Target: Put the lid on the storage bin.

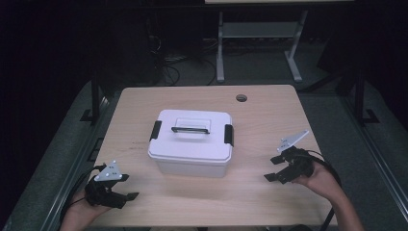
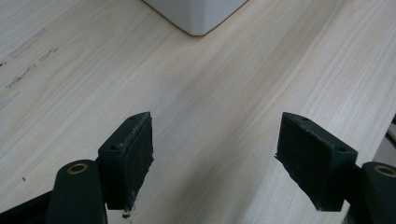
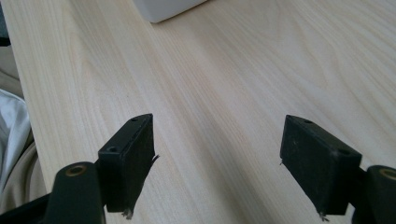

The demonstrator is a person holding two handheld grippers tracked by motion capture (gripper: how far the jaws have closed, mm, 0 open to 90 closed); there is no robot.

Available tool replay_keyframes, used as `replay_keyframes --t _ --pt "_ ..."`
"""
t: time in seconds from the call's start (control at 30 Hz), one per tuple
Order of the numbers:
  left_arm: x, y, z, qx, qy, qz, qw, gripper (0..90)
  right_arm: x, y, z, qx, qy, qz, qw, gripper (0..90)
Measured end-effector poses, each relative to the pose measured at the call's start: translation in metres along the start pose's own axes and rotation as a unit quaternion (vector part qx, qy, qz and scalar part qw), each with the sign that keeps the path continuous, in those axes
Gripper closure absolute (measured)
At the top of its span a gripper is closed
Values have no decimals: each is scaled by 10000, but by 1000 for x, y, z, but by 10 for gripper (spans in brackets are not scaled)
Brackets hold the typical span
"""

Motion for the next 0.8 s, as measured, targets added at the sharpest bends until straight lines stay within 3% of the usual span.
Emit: replay_keyframes --t 0.8 --pt "0 2 0 13 -1 7 10000 269 2 7 19 -48 -35 66 10000 247"
Point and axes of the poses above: each handheld gripper's, and its own axes: x roughly backward along the jaws, z roughly out of its underside, y roughly to its left, the point moved 7 cm from there along -x, roughly forward along the jaws, and after that the axes turned 9 degrees about z, right-handed, at the moved point
